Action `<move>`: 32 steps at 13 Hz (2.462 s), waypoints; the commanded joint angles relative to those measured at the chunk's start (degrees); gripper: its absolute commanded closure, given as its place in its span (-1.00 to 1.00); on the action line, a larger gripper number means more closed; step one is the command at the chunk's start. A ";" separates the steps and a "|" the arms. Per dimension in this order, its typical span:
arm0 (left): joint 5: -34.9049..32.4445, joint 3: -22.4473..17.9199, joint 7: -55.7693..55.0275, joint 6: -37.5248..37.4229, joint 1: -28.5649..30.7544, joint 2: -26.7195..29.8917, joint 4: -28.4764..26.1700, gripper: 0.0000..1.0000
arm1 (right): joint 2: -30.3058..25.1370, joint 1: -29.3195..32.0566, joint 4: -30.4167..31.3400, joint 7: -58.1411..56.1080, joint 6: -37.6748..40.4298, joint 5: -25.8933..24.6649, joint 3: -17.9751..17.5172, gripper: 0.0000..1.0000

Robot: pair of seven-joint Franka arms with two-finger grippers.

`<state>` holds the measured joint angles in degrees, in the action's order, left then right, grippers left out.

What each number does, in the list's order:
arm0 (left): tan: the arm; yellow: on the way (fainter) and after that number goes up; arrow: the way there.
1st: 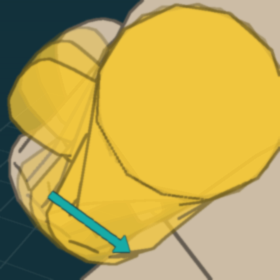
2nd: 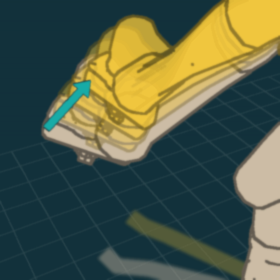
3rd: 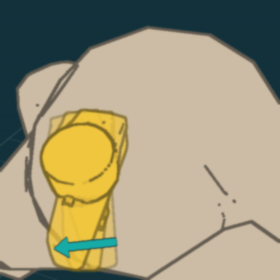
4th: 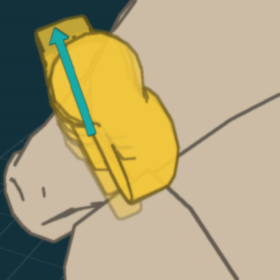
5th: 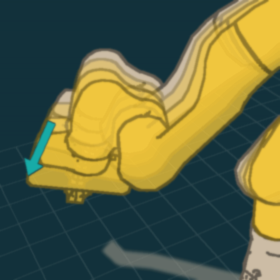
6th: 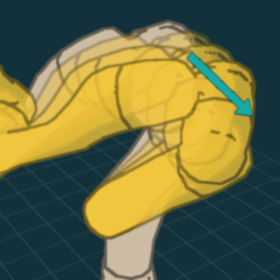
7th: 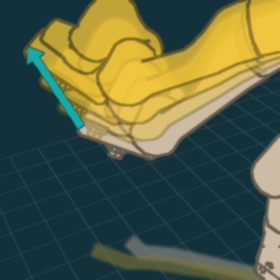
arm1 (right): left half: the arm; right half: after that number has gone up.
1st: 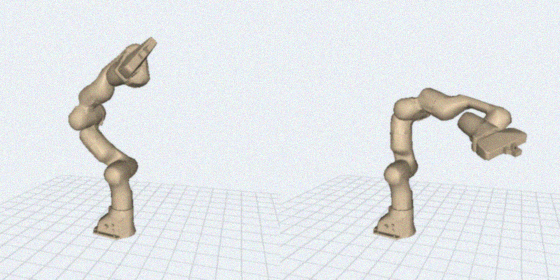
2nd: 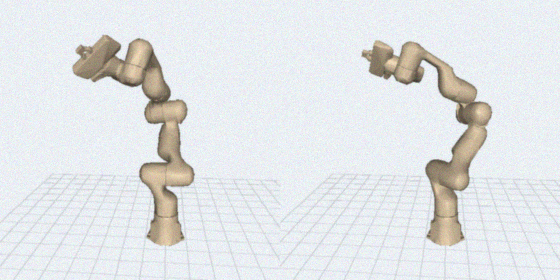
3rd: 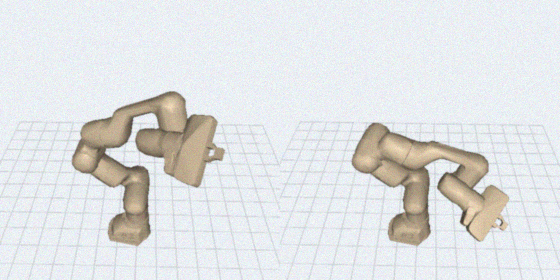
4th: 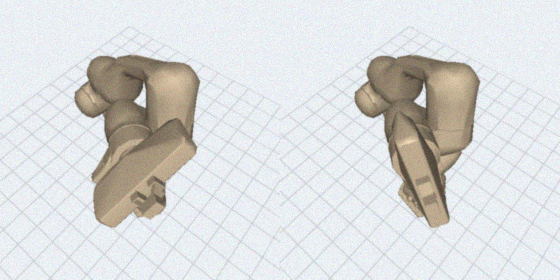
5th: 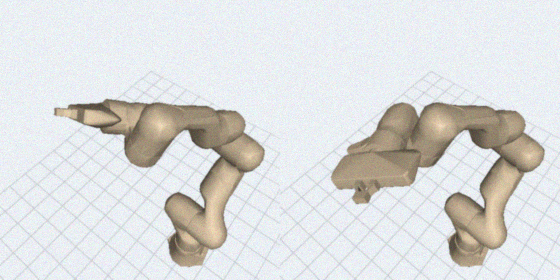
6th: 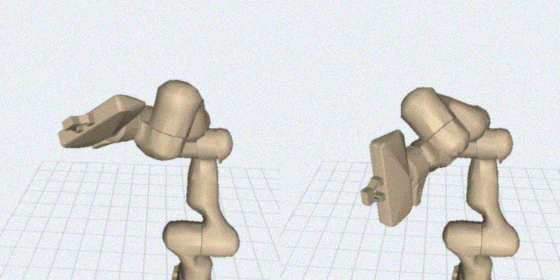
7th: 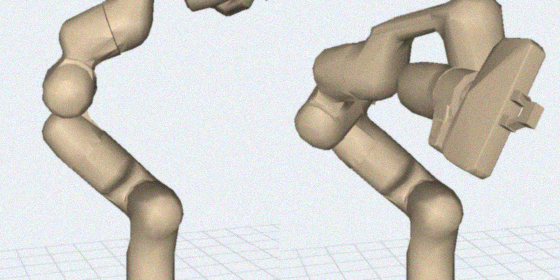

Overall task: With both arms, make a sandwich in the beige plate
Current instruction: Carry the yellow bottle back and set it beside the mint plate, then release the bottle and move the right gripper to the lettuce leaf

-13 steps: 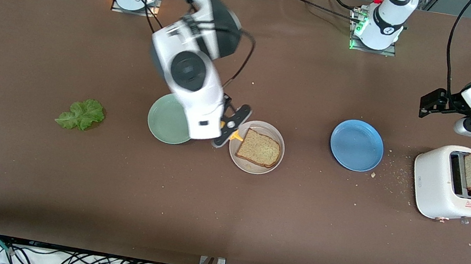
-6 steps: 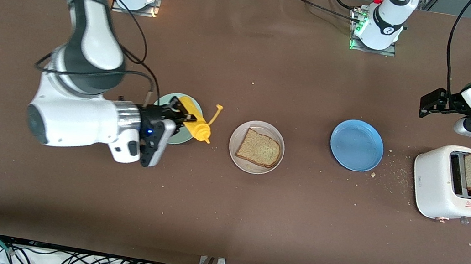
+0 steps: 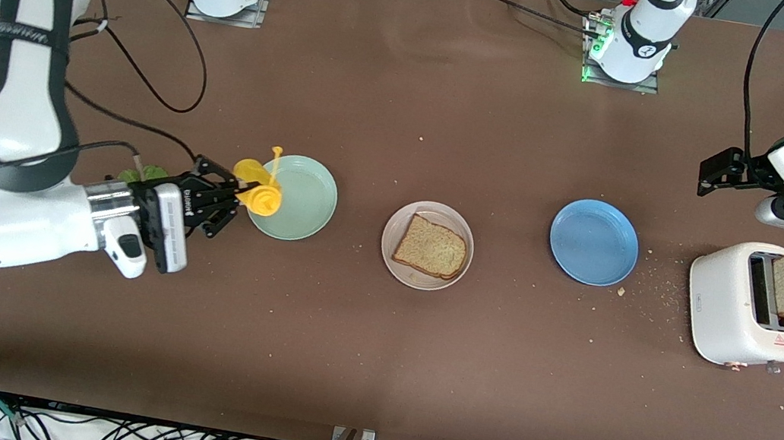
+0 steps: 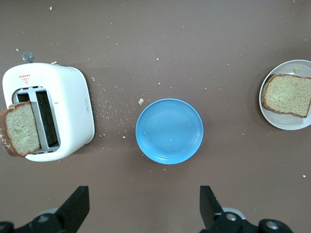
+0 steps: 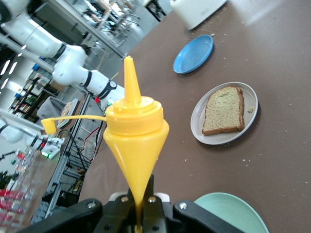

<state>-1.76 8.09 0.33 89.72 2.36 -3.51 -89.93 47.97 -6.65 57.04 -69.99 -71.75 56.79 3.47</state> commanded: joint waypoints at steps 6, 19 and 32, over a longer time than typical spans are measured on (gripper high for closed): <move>0.79 -0.27 -0.16 0.37 0.02 0.00 0.10 -1.00 | 12.49 9.55 0.35 -33.07 9.52 7.81 -1.01 1.00; 0.62 -0.27 -0.07 0.37 0.11 0.00 0.10 -1.00 | 18.47 11.57 -0.18 -57.00 7.51 -0.01 -0.04 1.00; 0.71 -0.27 -0.07 0.37 0.11 0.00 0.10 -1.00 | 21.11 11.66 -0.09 -60.09 3.55 -1.51 0.05 0.70</move>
<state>-1.76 8.05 0.33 89.74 2.40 -3.56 -89.93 68.27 4.43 58.36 -129.02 -68.97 55.45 3.86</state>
